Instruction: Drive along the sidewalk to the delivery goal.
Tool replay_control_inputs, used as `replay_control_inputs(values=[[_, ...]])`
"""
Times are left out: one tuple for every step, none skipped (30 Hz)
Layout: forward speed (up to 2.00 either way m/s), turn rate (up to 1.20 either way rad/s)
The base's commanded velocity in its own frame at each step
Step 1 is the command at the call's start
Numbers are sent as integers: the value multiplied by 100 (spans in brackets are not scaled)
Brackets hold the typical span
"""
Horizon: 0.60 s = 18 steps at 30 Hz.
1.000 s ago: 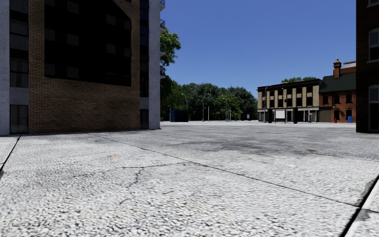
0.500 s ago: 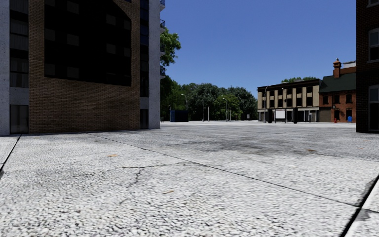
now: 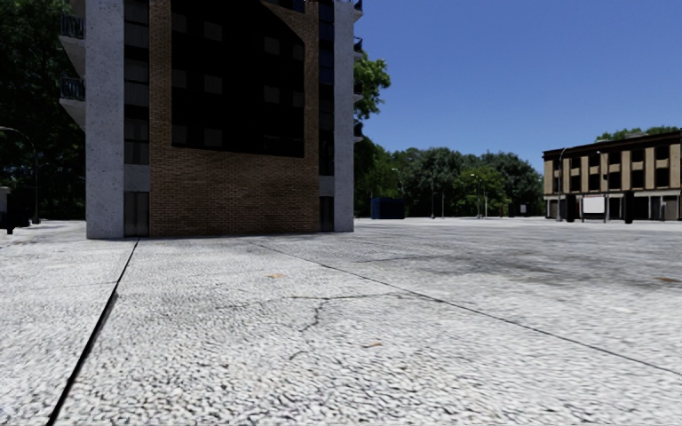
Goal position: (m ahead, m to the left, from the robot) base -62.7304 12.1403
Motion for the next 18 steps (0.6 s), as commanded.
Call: replay_control_inputs(values=[[0, 96], [0, 96], [0, 96], [0, 96], [0, 96], [0, 96], [0, 96], [0, 96], [0, 96], [0, 96], [0, 96], [0, 96], [0, 97], [0, 98], [0, 102], [0, 102], [0, 104], [0, 105]])
